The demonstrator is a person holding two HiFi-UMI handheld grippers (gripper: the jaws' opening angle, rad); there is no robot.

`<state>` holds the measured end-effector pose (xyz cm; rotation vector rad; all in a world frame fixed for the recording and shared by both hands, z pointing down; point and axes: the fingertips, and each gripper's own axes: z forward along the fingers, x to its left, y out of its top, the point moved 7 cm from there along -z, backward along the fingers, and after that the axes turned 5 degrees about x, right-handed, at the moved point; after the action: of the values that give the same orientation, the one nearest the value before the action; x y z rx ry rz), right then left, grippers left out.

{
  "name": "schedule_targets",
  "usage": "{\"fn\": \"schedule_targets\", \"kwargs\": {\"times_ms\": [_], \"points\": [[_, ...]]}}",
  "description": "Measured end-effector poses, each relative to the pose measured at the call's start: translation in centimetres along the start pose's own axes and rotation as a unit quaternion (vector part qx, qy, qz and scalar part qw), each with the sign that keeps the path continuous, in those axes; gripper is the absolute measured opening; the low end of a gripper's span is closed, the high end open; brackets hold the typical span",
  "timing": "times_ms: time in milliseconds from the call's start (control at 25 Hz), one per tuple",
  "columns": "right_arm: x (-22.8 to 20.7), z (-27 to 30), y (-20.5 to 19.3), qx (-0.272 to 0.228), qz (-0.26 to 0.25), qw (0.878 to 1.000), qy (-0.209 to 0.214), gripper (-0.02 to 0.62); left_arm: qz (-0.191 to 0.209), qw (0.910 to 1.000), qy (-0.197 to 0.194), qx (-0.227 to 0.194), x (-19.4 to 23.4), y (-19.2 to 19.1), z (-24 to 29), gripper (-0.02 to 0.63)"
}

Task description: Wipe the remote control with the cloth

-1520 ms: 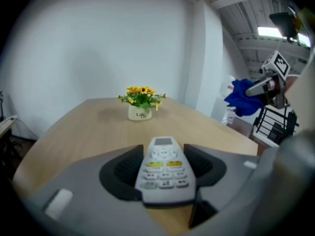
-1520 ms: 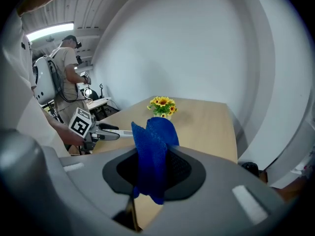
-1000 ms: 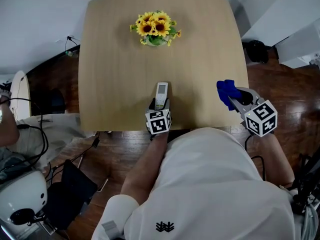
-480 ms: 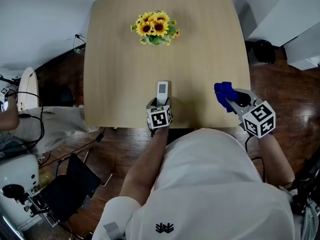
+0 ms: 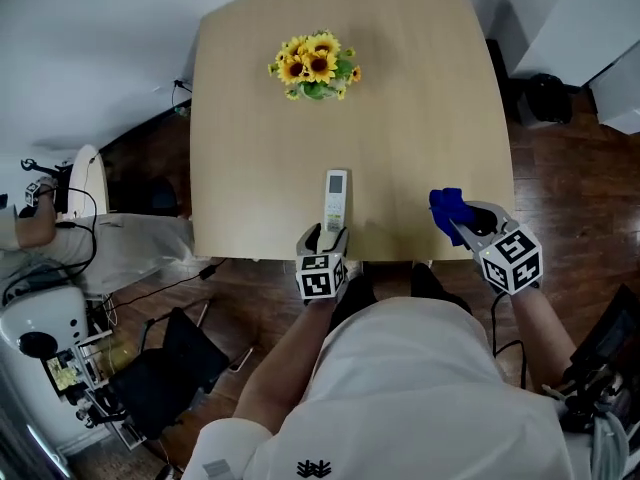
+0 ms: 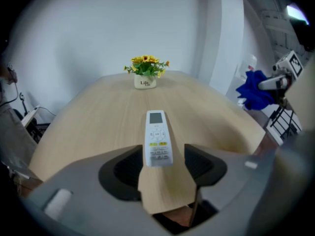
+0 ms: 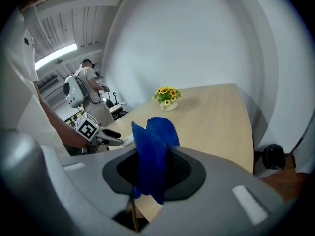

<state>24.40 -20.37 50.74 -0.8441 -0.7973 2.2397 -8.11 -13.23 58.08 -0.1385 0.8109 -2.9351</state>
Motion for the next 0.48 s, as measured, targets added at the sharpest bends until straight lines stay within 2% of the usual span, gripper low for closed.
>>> {"fn": "schedule_targets", "kwargs": {"times_ms": [200,480], "points": [[2.4,2.1,-1.6,-0.006,0.006,1.0,0.012,0.087,0.001,0.9992,-0.035,-0.017,-0.4,-2.2,-3.5,0.283],[9.0,1.6,-2.2,-0.015,-0.026,1.0,-0.009,0.089,0.006,0.9945,-0.086,-0.06,1.4,-5.4,-7.6,0.281]]}}
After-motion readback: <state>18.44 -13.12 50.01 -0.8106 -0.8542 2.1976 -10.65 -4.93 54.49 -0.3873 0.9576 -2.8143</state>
